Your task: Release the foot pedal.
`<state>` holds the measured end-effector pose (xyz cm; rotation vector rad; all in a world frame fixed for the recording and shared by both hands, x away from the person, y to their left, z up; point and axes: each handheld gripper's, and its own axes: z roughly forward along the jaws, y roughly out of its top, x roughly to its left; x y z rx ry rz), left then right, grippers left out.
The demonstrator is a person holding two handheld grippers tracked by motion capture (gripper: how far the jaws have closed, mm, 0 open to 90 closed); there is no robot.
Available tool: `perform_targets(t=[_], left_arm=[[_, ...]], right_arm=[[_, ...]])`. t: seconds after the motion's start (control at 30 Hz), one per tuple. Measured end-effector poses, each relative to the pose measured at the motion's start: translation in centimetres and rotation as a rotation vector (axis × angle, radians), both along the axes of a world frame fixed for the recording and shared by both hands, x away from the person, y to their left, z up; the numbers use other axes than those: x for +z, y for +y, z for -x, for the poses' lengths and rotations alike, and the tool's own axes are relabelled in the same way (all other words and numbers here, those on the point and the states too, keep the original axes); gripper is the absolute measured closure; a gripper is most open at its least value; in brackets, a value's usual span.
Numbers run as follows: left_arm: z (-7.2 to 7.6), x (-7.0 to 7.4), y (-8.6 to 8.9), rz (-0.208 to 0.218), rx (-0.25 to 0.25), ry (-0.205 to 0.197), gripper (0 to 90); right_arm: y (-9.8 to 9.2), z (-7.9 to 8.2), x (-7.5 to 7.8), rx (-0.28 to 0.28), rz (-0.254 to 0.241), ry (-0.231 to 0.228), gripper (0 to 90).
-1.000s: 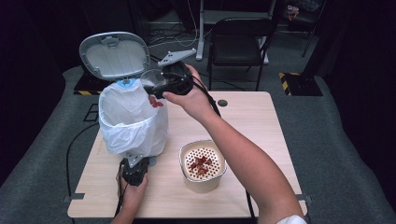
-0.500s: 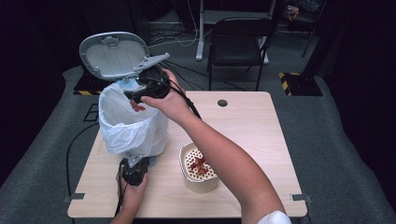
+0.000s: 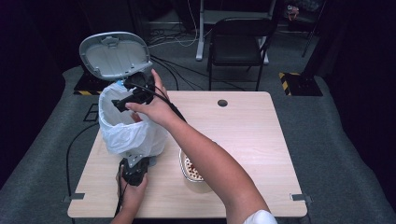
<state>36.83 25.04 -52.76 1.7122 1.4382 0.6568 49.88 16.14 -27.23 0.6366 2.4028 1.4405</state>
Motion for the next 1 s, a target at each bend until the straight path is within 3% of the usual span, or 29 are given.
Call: perform_targets(t=[0.13,0.2,0.5,0.67,0.77,0.8,0.9,0.93,1.0], left_arm=[[-0.1,-0.1,0.0,0.013,0.005,-0.009,90.0],[0.0,0.0,0.2,0.016,-0.007,0.007,90.0],[-0.1,0.0,0.5,0.055,-0.006,0.012,88.5],[0.0,0.0,0.5,0.074,-0.011,0.011,77.6],[-0.1,0.0,0.7,0.077,-0.044,0.000,69.6],[0.0,0.0,0.5,0.098,-0.031,0.010,65.1],[0.2,0.5,0.9,0.053,-0.066,0.046,60.0],[0.2,0.5,0.3,0.125,-0.025,0.032,58.9],[0.5,1.0,0.5,0.115,-0.032,0.042,56.6]], right_arm=[[-0.4,0.6,0.0,-0.012,-0.001,-0.030,0.0],[-1.2,1.0,0.1,-0.018,0.008,-0.037,0.1],[-7.7,1.6,0.6,-0.064,0.015,-0.044,6.0],[-12.6,1.9,0.4,-0.118,0.009,-0.064,9.0],[-15.3,2.1,0.2,-0.159,0.016,-0.068,9.3],[-16.1,2.1,0.0,-0.170,0.017,-0.069,9.4],[-18.3,2.4,-0.6,-0.199,0.037,-0.076,10.6],[-19.0,2.4,-0.9,-0.203,0.043,-0.089,11.0],[-20.2,2.8,-1.4,-0.220,0.059,-0.097,12.3]])
